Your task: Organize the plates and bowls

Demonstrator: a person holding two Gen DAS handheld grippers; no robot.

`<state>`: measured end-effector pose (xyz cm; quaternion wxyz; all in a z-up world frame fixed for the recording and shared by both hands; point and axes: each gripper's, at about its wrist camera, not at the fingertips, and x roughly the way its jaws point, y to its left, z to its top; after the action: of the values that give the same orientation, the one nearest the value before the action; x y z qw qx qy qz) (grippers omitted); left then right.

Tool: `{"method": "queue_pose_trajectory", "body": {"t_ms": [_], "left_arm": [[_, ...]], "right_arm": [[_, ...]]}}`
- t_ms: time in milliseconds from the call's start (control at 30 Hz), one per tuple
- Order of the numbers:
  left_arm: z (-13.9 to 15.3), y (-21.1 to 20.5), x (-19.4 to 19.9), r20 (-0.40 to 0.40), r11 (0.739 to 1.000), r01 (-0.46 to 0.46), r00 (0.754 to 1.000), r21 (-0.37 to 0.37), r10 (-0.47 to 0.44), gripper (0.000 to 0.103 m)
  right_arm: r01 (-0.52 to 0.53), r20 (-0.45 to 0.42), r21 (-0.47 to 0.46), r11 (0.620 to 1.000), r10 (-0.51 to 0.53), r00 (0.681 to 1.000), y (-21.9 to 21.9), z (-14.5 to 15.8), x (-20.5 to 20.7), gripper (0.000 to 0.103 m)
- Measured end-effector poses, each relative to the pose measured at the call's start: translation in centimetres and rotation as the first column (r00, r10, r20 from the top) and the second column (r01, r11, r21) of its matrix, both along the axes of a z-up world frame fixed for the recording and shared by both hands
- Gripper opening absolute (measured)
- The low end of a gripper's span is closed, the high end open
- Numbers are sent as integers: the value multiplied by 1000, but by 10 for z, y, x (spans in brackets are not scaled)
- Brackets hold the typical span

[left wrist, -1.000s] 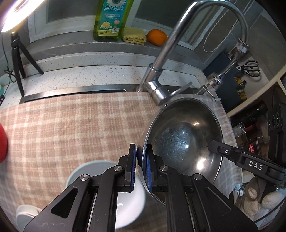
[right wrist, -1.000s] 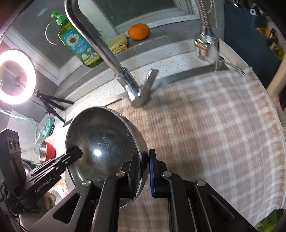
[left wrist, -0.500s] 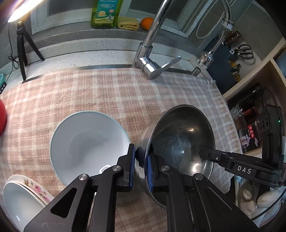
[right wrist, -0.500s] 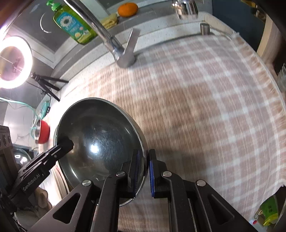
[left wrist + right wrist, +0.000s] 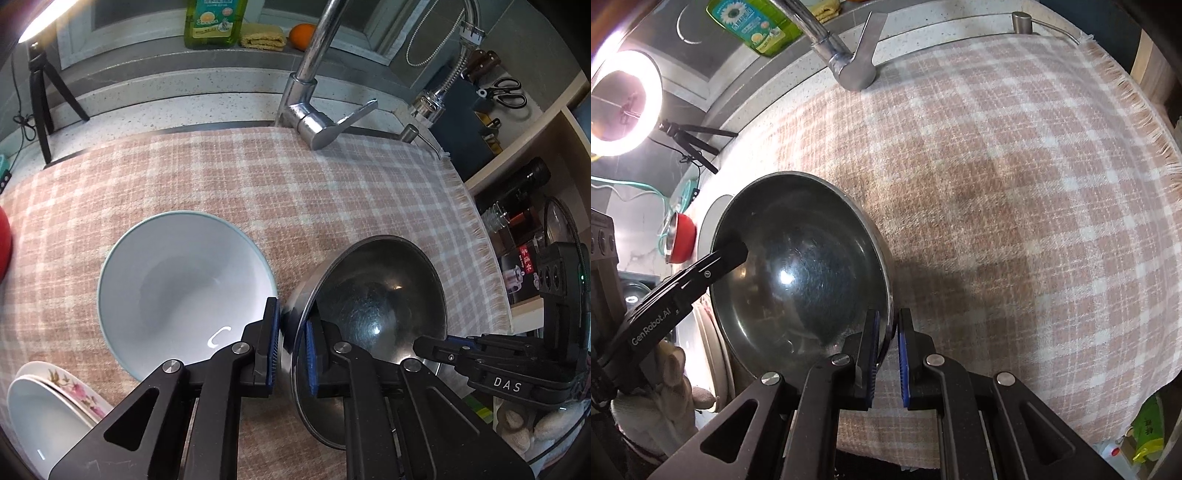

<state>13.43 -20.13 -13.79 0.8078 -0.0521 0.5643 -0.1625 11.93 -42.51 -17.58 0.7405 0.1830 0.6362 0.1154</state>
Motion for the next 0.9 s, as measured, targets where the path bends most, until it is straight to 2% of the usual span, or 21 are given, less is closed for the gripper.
{"method": "queue_pose_trajectory", "body": {"t_ms": [200,600,900], "left_arm": [[5,5,-1,9,1000,-5,1000,-4,5,14],[36,37,-1,91,997,-63,994,-38,66,15],[44,73,-31,109,989,-129,985,-74,136,15]], "right_arm": [[8,-3,41,999,-8,1000,-5,-1,2,12],[23,21,27,999,-24,999,-12,1,12,13],[26,82,20,999,-27,996,-17,16,14,13]]}}
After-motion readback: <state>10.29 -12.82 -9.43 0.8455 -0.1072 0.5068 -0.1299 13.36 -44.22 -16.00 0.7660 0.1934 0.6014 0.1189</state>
